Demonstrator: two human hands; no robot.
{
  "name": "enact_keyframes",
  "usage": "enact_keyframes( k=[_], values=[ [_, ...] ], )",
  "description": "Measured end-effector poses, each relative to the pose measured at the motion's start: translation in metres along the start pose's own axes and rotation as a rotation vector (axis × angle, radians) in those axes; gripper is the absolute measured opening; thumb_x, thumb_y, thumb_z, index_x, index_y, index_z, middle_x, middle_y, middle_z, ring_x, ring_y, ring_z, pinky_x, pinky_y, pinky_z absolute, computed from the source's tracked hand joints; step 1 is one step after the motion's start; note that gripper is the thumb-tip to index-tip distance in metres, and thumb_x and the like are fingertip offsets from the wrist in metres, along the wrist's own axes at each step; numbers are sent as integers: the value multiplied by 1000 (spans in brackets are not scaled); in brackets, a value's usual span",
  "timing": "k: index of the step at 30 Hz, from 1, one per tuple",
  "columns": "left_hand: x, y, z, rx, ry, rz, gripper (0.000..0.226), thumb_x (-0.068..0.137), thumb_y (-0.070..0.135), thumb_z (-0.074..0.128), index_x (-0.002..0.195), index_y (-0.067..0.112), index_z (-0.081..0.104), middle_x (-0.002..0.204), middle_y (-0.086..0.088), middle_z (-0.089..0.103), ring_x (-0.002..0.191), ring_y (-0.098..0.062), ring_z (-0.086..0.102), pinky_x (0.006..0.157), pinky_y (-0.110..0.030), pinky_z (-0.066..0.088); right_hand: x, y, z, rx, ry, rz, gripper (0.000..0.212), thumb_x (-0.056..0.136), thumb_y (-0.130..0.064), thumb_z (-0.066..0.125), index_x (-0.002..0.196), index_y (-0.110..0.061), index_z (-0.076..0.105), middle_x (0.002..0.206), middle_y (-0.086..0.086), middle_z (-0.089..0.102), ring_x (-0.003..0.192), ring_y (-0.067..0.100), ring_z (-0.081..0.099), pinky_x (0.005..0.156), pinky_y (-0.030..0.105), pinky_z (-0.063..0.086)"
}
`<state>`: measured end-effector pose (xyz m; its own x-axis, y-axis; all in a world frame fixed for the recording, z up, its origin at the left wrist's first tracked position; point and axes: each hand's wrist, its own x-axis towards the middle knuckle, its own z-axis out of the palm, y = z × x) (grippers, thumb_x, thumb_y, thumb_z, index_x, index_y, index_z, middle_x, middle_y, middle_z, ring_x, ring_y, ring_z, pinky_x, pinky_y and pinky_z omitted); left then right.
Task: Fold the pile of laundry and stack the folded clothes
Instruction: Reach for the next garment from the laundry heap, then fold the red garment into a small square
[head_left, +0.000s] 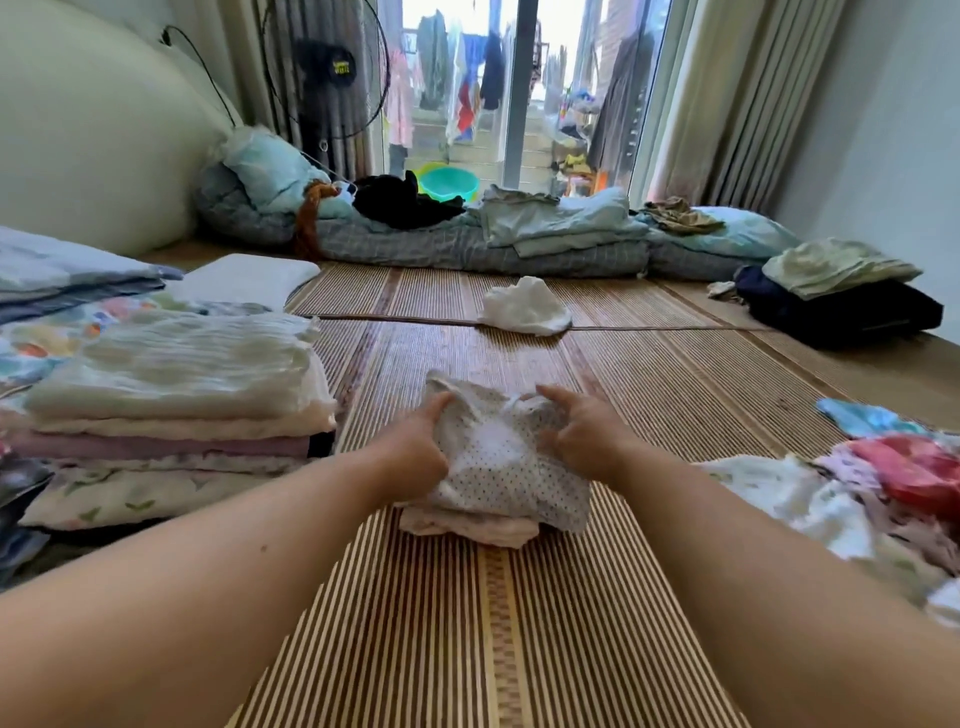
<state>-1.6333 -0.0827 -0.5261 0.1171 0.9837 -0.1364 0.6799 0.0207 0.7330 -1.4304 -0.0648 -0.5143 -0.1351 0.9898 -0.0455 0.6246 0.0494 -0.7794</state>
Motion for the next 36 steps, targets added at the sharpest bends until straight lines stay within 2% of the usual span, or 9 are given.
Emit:
enact_keyframes(
  k=[3,5,7,11,15,22,25,32,36],
  values=[
    [16,-13,16,300,15,-176,77,88,12,50,152,34,14,157,-16,2,138,-41,26,113,-45,29,15,20,22,-248,-41,46,56,96,-32,53,148,-29,32,157,21,13,141,39,25,115,46,25],
    [18,-14,24,266,2,-218,80,87,9,48,152,37,10,159,-7,-15,144,-42,2,118,-54,12,16,29,25,-290,-147,127,80,84,-60,58,151,-38,20,160,6,-19,146,39,6,117,52,13],
    [17,-12,28,281,20,-181,84,85,8,47,152,36,7,159,-3,-16,145,-39,-11,116,-58,3,13,32,23,-363,-150,141,96,72,-72,60,150,-42,14,158,0,-26,147,38,1,116,56,11],
    [7,4,34,342,84,-5,83,84,12,50,150,41,9,159,5,-14,145,-33,-13,115,-61,9,-8,27,12,-401,46,37,97,70,-79,56,150,-44,15,160,-4,-17,148,31,-2,115,61,8],
    [-21,48,54,455,55,239,81,85,27,61,148,46,14,159,9,-14,146,-26,-13,117,-52,10,-75,26,-23,-434,198,-55,88,76,-73,55,149,-45,13,161,-4,-15,148,25,-5,114,59,3],
    [-82,162,146,644,-116,575,73,88,37,58,147,47,17,160,10,-13,147,-23,-10,118,-48,5,-201,95,-115,-526,375,162,74,81,-59,59,146,-44,26,161,-2,7,146,25,14,114,55,20],
    [-90,205,194,711,-168,641,67,89,41,52,147,45,19,161,8,-6,148,-24,-3,118,-51,8,-231,129,-152,-478,441,269,72,82,-57,59,145,-40,31,159,2,15,143,26,23,113,53,27],
    [-49,263,292,712,-153,732,73,90,49,47,152,34,12,161,3,8,148,-21,5,121,-40,8,-245,205,-189,-346,497,401,76,79,-69,53,145,-39,32,159,-1,18,142,24,24,111,49,24],
    [-11,289,316,825,-105,768,50,98,31,38,148,33,29,162,2,7,148,-29,7,111,-49,32,-241,229,-195,-303,532,399,69,83,-62,55,144,-40,32,158,-5,20,141,22,27,112,49,25]
  ],
)
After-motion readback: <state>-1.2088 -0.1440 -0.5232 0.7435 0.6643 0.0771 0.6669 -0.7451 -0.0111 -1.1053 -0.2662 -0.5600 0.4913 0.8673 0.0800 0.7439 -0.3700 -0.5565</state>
